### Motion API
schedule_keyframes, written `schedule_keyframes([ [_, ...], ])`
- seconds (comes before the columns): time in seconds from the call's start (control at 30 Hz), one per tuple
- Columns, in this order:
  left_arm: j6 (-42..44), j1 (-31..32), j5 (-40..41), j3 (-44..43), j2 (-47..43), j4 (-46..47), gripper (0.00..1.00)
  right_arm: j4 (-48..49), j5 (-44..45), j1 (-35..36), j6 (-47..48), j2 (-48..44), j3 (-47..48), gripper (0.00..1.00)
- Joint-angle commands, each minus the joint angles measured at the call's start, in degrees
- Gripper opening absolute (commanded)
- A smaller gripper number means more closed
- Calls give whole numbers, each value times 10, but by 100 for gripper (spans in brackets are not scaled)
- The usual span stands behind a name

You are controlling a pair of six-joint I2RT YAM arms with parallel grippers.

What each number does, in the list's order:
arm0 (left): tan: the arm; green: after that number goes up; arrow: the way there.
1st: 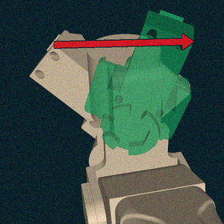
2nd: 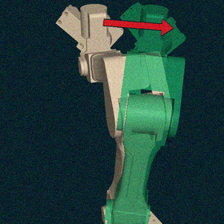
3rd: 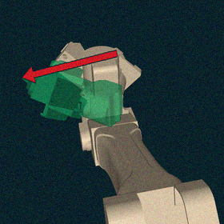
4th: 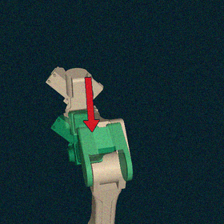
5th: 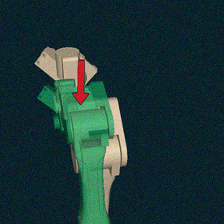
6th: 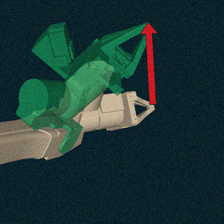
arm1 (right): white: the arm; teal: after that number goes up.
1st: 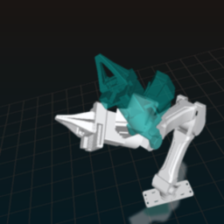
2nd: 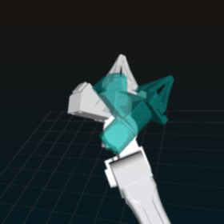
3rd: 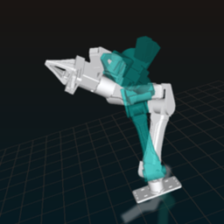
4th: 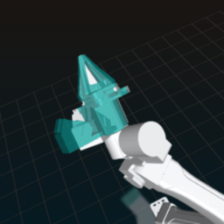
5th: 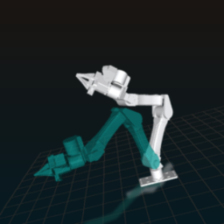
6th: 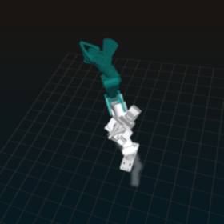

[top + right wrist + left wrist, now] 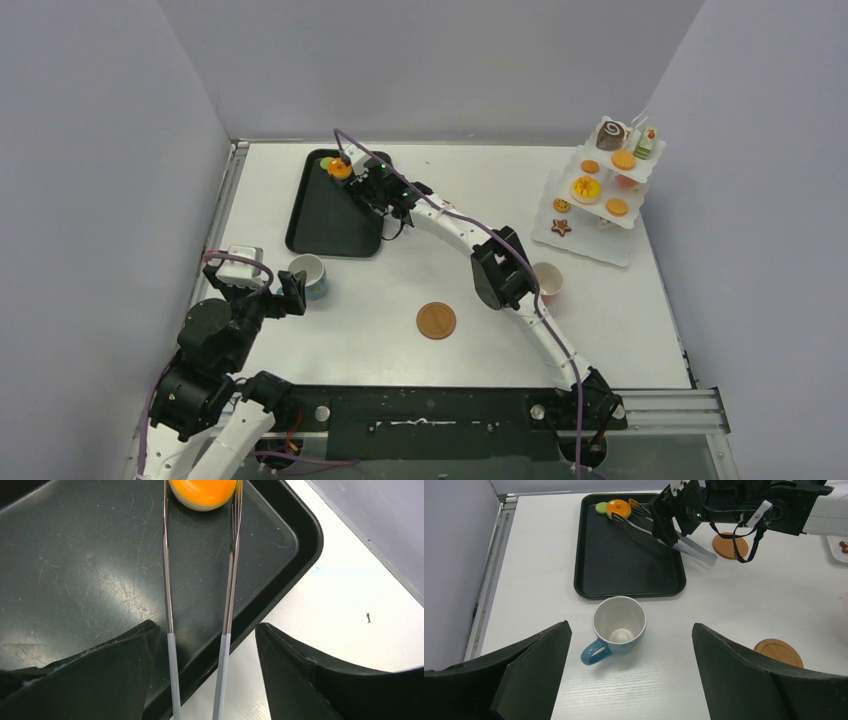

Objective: Serve the afternoon tea
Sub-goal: Pick up the desert from the tray.

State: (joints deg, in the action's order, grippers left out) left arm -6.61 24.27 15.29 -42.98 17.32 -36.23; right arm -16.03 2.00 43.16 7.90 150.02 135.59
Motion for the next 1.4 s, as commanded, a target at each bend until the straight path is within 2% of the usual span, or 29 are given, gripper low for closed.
schedule_keyframes([
  [0.0,6,-2,7,-6,6,30,90,31,-14,-4,-2,-15,-25,74],
  [0.13,7,-2,6,-5,6,30,90,30,-6,-4,11,-37,-62,81],
  [0.33,7,-3,5,-6,8,30,90,19,-8,-6,12,-35,-69,78],
  [0.93,8,-3,6,-6,14,30,90,19,-10,-6,9,-12,-30,42],
  [1.13,8,-4,6,-6,14,30,90,19,-16,-4,10,-25,-32,36],
  [1.37,8,-4,7,-6,14,30,90,32,-16,0,9,-69,-73,34],
])
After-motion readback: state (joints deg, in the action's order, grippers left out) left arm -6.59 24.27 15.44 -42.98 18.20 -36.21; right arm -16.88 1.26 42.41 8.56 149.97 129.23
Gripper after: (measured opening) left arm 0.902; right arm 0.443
